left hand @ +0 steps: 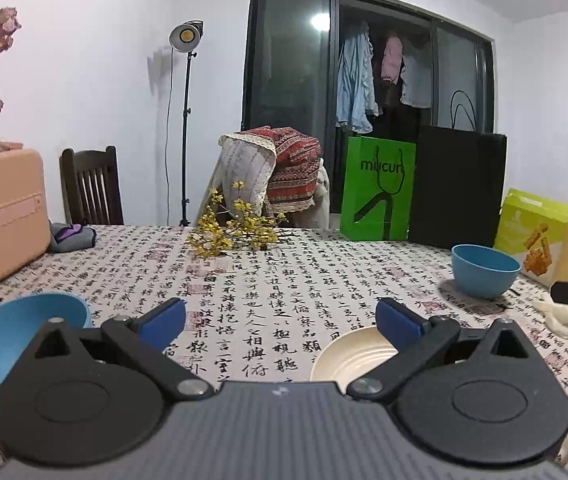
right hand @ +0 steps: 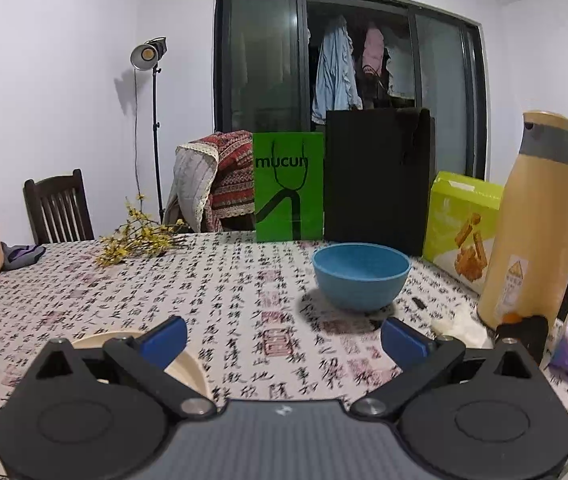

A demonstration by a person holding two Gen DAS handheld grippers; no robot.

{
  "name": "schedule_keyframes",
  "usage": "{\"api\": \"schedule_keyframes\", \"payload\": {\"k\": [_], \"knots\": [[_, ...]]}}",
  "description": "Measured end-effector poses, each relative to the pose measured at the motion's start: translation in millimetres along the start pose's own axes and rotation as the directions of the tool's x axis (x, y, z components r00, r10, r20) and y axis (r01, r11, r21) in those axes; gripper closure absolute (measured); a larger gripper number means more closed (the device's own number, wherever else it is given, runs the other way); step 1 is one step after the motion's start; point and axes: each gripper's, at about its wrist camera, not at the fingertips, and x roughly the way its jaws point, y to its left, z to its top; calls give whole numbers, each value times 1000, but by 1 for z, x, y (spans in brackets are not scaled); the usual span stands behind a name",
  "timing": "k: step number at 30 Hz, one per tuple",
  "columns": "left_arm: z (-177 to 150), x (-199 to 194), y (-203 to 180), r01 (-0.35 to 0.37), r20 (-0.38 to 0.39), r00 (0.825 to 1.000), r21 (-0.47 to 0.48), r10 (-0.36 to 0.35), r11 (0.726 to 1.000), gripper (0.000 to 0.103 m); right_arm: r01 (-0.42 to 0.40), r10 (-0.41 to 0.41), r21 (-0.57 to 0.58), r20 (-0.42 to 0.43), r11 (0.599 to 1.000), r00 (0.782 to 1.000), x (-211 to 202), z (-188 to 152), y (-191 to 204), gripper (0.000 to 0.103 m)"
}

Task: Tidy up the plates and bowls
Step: 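Move both open grippers toward the blue bowl beside the green bag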

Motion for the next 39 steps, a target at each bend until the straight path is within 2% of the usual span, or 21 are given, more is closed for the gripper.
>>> {"api": "schedule_keyframes", "payload": {"k": [5,10,16,21,26,29,33,39], "knots": [[7,7,-10,-6,-3,1000,29,6,1000,0,-20,21,17,-23,1000,1000,13,9,-5,0],[16,21,-22,40,-23,999,0,-40,999,0,-15,15,-6,-21,1000,1000,26,23,-9,0],[23,34,-35,44,-58,997,1,-44,999,0,9,-10,-13,-25,1000,1000,40,33,-21,0],[29,49,-44,37,-79,996,-4,-37,999,0,-16,18,36,-50,999,999,56,42,-35,0],[45,66,-48,85,-77,993,-52,-89,995,0,5,-4,33,-55,999,998,73,52,-45,0],[53,79,-54,103,-92,990,-44,-107,994,0,25,-22,37,-70,999,997,83,56,-52,0],[66,97,-63,83,-103,991,10,-82,996,0,19,-17,43,-62,999,998,93,64,-66,0],[76,114,-74,66,-136,989,-1,-66,998,0,32,-29,59,-57,998,998,125,81,-89,0]]}}
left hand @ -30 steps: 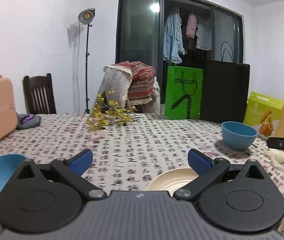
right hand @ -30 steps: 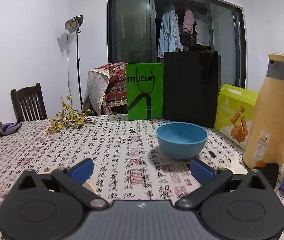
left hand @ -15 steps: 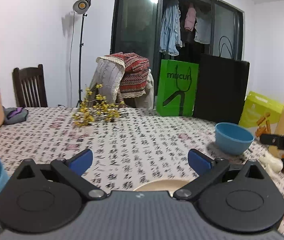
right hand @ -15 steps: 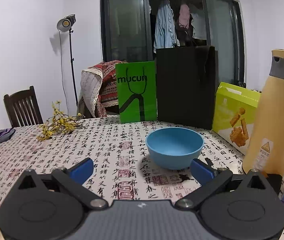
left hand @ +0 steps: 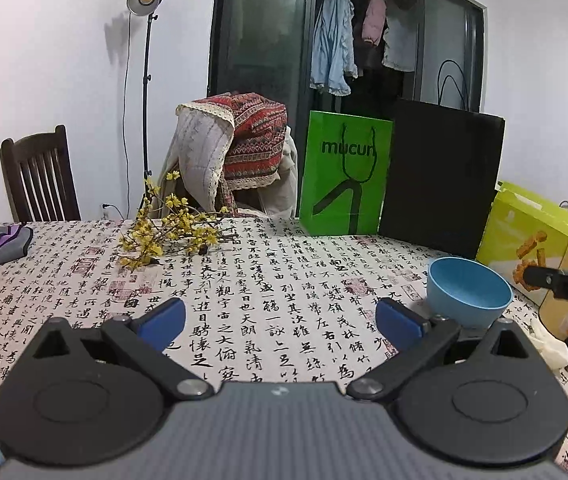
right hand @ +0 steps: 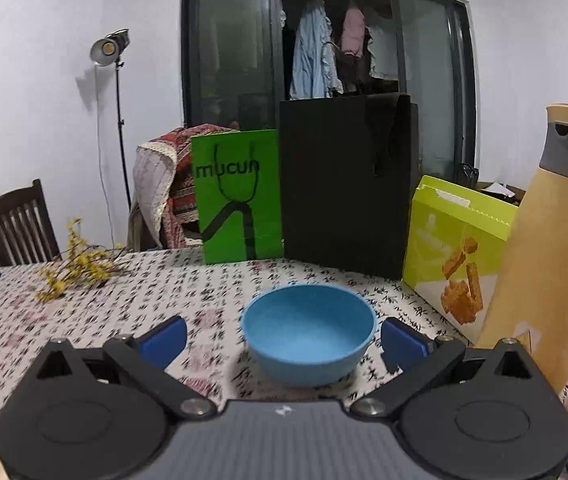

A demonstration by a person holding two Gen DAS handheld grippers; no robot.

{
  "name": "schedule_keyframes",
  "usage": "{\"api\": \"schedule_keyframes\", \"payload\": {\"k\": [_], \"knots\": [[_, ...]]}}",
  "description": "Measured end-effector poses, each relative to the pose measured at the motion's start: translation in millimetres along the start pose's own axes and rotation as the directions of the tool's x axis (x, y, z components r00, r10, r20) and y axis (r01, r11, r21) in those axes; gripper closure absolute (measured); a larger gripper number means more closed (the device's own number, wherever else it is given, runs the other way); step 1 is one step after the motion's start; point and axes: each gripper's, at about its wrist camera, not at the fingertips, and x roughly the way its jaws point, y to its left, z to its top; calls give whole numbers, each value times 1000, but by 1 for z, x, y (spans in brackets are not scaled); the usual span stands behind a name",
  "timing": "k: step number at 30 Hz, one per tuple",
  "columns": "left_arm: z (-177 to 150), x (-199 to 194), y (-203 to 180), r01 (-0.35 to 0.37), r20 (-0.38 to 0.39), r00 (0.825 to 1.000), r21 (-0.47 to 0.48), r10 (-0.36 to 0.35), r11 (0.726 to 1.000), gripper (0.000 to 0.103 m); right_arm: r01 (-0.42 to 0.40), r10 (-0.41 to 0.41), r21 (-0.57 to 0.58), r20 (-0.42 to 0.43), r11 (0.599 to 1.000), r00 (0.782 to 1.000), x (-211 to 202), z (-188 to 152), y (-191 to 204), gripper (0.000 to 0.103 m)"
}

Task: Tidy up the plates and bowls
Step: 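Move both open grippers toward the blue bowl beside the green bag, then close both grippers on the blue bowl's rim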

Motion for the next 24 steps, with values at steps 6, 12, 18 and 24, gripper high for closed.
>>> {"api": "schedule_keyframes", "payload": {"k": [6,12,18,24], "knots": [[4,16,-16,-42,-39,998,30,44,999,0,0,2,44,-33,999,999,35,7,-30,0],[19,33,-31,-66,-77,995,49,70,997,0,9,-5,36,-95,999,995,81,24,-50,0],[26,47,-52,-67,-117,990,56,73,996,0,3,9,97,-125,995,992,122,10,-68,0],[27,78,-88,-40,-172,983,99,57,994,0,19,-8,83,-125,996,992,139,-2,-80,0]]}}
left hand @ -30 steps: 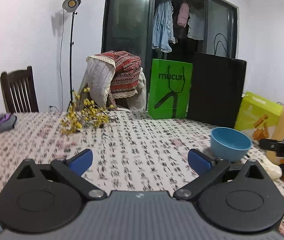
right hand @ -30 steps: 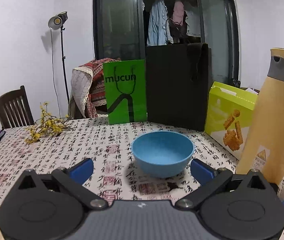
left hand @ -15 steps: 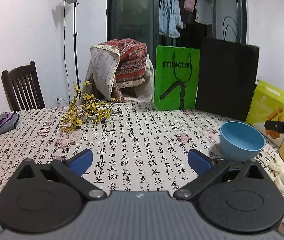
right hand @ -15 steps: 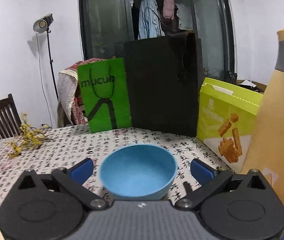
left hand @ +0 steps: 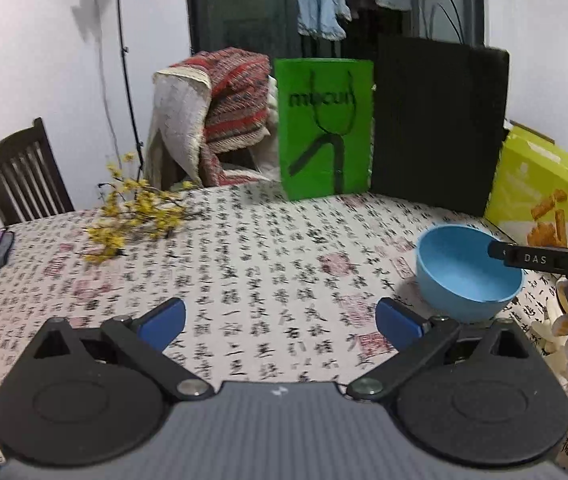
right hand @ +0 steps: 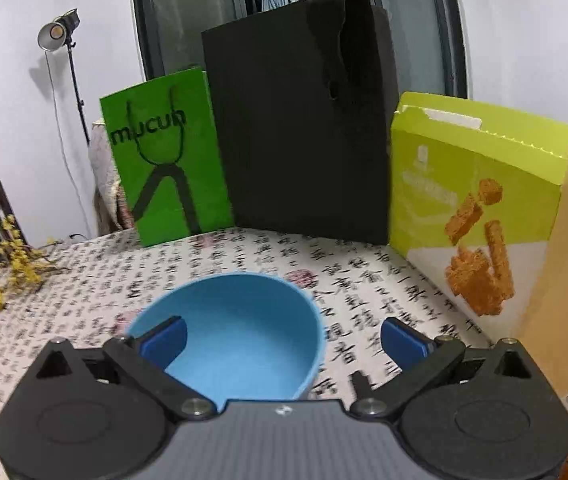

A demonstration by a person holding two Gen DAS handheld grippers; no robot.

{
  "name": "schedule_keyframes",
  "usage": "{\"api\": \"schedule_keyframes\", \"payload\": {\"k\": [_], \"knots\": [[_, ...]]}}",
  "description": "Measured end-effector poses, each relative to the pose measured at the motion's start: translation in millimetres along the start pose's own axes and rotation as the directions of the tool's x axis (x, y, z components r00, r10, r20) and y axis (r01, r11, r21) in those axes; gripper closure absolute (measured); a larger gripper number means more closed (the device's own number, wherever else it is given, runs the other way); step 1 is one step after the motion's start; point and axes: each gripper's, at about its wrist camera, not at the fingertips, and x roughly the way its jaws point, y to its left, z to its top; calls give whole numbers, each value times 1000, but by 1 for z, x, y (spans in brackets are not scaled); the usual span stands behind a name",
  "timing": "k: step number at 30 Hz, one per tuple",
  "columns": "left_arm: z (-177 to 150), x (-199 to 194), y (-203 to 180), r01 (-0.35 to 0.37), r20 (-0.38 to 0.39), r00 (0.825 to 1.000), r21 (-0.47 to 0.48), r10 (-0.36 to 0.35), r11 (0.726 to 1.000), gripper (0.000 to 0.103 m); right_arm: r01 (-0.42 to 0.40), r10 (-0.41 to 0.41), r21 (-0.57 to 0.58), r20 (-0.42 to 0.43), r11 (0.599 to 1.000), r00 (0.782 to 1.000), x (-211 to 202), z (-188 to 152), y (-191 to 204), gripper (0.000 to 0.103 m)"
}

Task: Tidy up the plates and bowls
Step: 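Close both grippers on the blue bowl's rim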

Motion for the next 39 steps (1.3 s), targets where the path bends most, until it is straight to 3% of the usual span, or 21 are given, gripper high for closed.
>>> {"api": "schedule_keyframes", "payload": {"k": [4,14,18,22,30,39], "knots": [[0,17,-22,31,-31,999,-22,-32,999,0,-51,51,29,-3,998,999,2,-3,-6,0],[14,53,-61,42,-53,998,-39,-44,998,0,-41,41,25,-15,999,999,7,-10,-9,1],[20,72,-70,25,-56,998,-86,-30,996,0,-66,66,44,-2,997,998,5,-12,-14,10],[23,101,-83,22,-115,993,-109,-34,994,0,-76,76,44,7,996,997,3,-11,-15,15],[26,125,-99,5,-114,993,-114,-19,994,3,-58,59,55,-13,997,998,8,-13,-17,39],[22,147,-116,63,-147,987,-60,-71,996,43,-86,89,64,-48,994,995,11,-17,-16,63]]}}
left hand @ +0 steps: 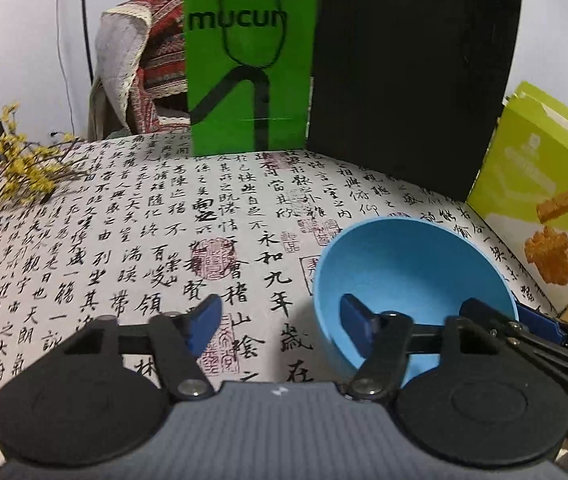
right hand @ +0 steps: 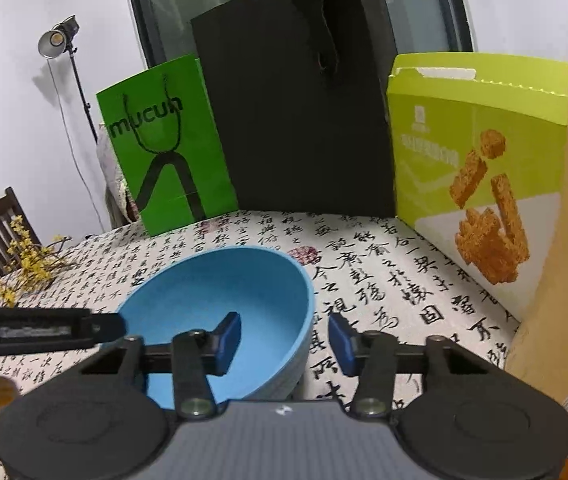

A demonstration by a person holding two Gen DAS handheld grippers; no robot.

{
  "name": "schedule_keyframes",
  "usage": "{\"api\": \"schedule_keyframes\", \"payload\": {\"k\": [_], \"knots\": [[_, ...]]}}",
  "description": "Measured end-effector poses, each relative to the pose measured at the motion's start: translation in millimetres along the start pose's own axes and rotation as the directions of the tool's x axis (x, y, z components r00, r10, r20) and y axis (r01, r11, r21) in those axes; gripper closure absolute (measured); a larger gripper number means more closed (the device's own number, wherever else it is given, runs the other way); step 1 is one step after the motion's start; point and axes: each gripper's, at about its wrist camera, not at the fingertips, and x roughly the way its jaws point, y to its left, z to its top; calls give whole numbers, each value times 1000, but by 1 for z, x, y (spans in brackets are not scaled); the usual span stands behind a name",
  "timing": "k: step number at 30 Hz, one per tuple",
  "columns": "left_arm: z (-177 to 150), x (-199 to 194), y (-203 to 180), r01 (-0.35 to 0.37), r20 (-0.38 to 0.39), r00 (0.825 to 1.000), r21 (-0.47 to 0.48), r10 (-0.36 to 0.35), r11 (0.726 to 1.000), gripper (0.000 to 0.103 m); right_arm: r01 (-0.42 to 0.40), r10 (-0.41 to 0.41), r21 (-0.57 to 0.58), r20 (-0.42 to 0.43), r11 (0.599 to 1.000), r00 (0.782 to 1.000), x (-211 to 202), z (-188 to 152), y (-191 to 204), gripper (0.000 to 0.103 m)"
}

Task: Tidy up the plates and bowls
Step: 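Close both grippers on the blue bowl's rim, then lift the blue bowl off the table with both grippers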

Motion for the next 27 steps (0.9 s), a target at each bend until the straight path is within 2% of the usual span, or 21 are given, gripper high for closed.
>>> {"api": "schedule_keyframes", "payload": {"k": [2,5,8,18,27], "knots": [[-1,5,-3,14,-8,1000,10,-14,1000,58,-3,3,6,-14,1000,1000,2,-1,0,68],[-4,10,-4,43,-26,999,19,-42,999,73,-1,1,25,-33,1000,999,6,-2,-3,75],[-6,10,-8,74,-25,997,41,-73,996,88,-11,12,41,-42,999,999,6,-2,-4,77],[-8,3,-9,83,-23,996,41,-82,996,90,-24,29,98,-50,995,998,5,-5,-9,85],[-8,-17,-3,80,5,997,64,-81,995,90,-45,48,111,-31,993,998,-3,-5,-5,87]]}}
